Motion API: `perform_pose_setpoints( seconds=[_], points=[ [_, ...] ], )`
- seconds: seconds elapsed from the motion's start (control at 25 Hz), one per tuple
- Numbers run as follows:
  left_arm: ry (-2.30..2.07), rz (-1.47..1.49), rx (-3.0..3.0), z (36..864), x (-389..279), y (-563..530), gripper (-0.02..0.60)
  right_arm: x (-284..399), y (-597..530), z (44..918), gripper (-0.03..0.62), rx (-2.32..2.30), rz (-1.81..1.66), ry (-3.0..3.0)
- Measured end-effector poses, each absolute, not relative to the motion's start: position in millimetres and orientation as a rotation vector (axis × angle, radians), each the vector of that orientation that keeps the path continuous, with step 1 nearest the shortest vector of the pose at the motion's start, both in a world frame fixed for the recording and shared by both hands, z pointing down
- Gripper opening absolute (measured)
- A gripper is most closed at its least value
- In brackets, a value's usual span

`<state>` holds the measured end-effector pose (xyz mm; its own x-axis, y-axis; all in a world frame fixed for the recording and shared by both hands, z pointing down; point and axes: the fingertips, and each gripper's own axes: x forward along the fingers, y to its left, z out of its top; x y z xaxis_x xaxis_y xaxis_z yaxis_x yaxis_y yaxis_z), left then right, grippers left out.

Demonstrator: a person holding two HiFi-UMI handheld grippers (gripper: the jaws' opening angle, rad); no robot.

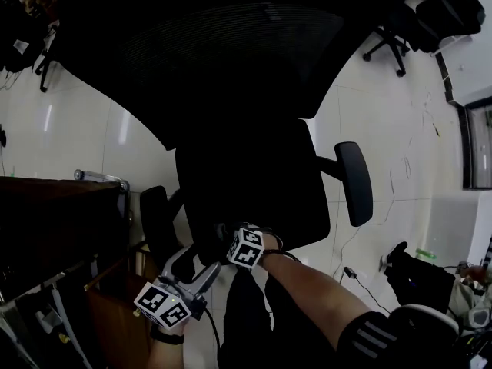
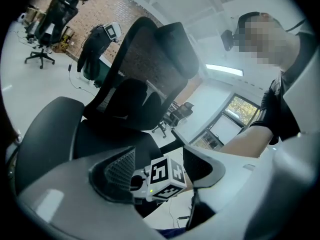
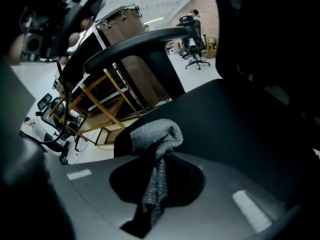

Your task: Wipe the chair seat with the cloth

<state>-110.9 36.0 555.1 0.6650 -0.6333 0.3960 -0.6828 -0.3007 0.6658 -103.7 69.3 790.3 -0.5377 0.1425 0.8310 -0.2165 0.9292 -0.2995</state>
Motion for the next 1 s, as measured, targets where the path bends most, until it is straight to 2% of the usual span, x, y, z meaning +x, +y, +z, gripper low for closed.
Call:
perform_pose_setpoints(
  seconds=[0.2,0.44,1.0],
  points=[
    [-1.049,0.095,1.989,566.3,-123.3,42.3,0.321,-154.3,99.8,794.4,0.031,-0.062,0.383,-2.067],
    [-1.036,0.099,1.984,573.2,-115.2,42.4,0.321,-125.8,118.3,821.5,0.031,-0.087,0.399,-2.063],
    [-0.904,0.074,2.052,548.3,-50.0,15.2,0.321,156.8,47.0,825.5,0.031,0.277,0.528,-1.819]
  ],
)
